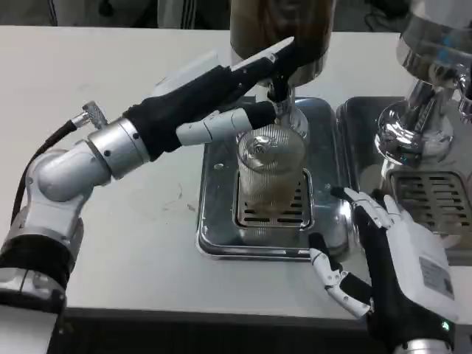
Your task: Grasp the cup under the faucet to collect the drink, then remove the cup.
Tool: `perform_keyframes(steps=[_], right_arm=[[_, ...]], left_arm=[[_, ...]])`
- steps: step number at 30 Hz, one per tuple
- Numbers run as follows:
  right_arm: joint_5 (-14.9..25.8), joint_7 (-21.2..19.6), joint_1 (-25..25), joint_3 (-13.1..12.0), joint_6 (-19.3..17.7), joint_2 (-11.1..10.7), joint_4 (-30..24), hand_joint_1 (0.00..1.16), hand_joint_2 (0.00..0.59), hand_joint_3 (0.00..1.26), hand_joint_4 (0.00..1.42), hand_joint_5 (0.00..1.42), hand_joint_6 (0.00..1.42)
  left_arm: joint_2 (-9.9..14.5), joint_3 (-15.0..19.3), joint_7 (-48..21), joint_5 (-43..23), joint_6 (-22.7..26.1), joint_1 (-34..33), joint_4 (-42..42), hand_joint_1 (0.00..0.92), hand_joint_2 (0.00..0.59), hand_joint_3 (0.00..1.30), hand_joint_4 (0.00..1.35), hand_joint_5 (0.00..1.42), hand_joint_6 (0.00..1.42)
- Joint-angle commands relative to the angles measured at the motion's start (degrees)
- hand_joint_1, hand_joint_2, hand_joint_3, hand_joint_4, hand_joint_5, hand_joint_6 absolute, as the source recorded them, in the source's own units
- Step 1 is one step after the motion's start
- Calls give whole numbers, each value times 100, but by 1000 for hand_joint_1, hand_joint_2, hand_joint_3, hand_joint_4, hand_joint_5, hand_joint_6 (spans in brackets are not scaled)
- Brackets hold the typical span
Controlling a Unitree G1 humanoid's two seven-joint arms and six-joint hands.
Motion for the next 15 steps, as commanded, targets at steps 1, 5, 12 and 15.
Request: perform_keyframes(steps=[1,5,12,15], right_arm=[[79,-69,13,-57,-113,-4,-105,473,419,199,154,50,32],[85,-64,17,-75,-122,-10,-109,473,419,198,154,50,33],[130,-79,-11,-126,-185,-16,-104,474,419,183,154,57,33],[263,-111,-24,-180,-306,-9,-76,467,425,170,154,61,33]], left_arm=[[53,-284,43,445,26,-48,184,0,72,40,0,44,40],[123,-474,356,765,-202,-52,167,0,71,39,0,39,40],[177,-644,687,1000,-337,-69,259,0,79,39,0,35,37],[205,-694,770,1044,-380,-80,281,0,79,39,0,35,34]])
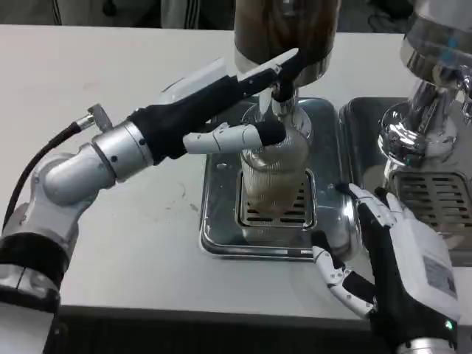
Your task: Grasp the cup under the faucet to collect the drink, then remove the cup.
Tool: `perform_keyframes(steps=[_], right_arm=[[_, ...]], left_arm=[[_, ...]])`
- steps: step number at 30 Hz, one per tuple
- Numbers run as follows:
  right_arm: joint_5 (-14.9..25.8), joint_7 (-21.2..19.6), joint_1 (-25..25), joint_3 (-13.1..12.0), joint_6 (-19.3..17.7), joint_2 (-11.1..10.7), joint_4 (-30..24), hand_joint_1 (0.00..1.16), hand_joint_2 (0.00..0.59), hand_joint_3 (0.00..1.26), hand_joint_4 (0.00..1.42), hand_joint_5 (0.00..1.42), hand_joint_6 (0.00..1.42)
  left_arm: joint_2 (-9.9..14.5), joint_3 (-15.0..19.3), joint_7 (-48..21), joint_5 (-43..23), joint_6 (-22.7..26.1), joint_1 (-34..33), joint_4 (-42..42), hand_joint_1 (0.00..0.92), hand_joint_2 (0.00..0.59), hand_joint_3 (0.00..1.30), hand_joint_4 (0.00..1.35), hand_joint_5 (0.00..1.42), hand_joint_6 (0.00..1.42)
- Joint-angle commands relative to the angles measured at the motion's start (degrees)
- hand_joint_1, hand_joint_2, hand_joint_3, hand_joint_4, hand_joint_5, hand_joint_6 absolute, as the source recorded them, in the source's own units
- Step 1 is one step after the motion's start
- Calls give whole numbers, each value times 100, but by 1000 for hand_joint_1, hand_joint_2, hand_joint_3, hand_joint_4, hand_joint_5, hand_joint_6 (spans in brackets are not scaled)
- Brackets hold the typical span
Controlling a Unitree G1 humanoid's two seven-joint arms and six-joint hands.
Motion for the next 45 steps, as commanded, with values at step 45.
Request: perform_keyframes(steps=[45], right_arm=[[2931,751,-699,-706,-2184,48,1476,473,251,0,0,0,0]], left_arm=[[356,-942,1311,1414,-483,-183,59,0,79,37,0,24,40]])
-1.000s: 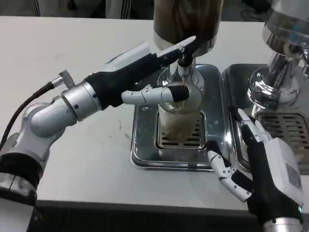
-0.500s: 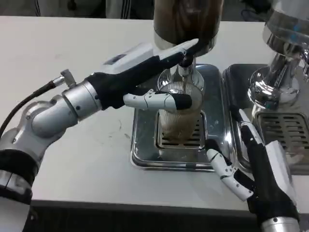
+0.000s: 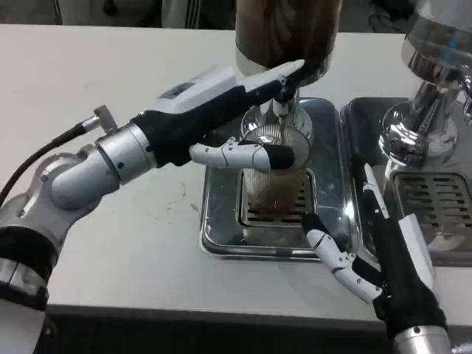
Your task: Grasp the cup under the faucet to collect the drink, then remove the cup.
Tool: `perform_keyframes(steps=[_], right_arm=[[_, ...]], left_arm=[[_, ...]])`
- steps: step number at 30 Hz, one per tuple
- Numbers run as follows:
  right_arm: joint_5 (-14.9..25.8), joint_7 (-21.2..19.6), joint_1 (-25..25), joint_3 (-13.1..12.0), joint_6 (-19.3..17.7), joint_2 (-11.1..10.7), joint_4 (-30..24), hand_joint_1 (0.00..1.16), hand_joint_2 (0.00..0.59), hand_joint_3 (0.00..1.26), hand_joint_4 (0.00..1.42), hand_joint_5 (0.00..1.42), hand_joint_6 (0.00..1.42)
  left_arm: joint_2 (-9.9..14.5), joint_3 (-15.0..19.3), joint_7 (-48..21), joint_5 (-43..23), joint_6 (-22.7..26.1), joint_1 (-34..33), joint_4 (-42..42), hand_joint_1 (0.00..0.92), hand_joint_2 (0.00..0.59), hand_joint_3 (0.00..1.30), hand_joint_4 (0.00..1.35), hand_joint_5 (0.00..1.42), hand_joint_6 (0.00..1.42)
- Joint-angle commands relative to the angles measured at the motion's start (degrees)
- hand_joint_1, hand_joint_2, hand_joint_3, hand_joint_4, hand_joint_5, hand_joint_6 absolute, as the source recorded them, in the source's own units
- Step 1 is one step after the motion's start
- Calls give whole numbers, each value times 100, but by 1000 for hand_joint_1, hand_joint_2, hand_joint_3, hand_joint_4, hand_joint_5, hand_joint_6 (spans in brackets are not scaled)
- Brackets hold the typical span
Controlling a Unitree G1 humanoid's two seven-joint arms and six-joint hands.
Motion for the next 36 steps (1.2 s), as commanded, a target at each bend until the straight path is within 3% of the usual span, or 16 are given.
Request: perform_keyframes(steps=[1,36], right_arm=[[139,126,-180,-49,-198,25,225,474,250,0,0,0,0],[485,407,-1207,-201,-380,173,1324,513,247,0,0,0,0]], left_arm=[[46,-240,-135,356,-50,-56,2,0,81,37,0,24,40],[148,-186,-159,182,-156,47,-200,0,55,48,0,23,50]])
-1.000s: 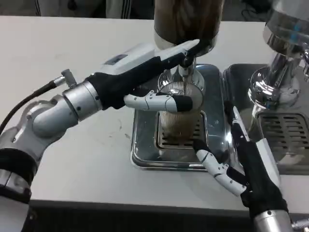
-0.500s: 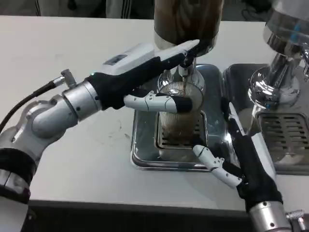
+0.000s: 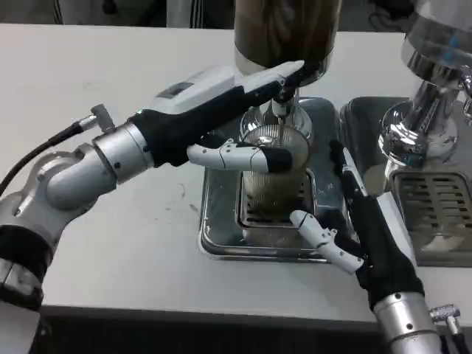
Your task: Grasp the cup under the faucet to collect the drink, then remove the cup.
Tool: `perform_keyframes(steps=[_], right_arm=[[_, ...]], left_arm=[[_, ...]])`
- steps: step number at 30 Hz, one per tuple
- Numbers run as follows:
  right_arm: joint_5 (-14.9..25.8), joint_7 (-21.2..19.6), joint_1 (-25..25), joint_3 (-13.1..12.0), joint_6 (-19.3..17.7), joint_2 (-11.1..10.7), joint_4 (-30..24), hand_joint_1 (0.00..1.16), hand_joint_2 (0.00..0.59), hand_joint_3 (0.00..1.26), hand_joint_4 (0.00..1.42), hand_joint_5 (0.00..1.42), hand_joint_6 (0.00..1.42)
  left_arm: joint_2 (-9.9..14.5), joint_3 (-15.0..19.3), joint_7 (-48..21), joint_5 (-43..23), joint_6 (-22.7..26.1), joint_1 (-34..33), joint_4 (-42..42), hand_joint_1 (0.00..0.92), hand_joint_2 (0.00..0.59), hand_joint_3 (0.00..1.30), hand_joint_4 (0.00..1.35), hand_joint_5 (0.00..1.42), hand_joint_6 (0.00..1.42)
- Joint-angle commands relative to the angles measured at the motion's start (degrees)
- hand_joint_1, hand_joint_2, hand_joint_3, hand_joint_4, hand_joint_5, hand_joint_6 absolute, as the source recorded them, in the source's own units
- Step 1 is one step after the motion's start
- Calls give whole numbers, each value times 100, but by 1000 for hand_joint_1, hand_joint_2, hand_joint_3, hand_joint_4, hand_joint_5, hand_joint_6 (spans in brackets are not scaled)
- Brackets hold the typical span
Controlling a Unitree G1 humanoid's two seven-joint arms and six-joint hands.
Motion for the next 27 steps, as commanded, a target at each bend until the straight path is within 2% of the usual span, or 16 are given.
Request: perform_keyframes(steps=[1,27], right_arm=[[91,87,-146,-34,-181,31,161,512,249,0,0,0,0],[240,218,-891,-150,-615,156,1346,502,255,0,0,0,0]], left_arm=[[41,-140,-271,140,-92,43,-98,0,54,48,0,23,51],[111,94,-509,-276,-21,199,-211,0,53,49,0,23,54]])
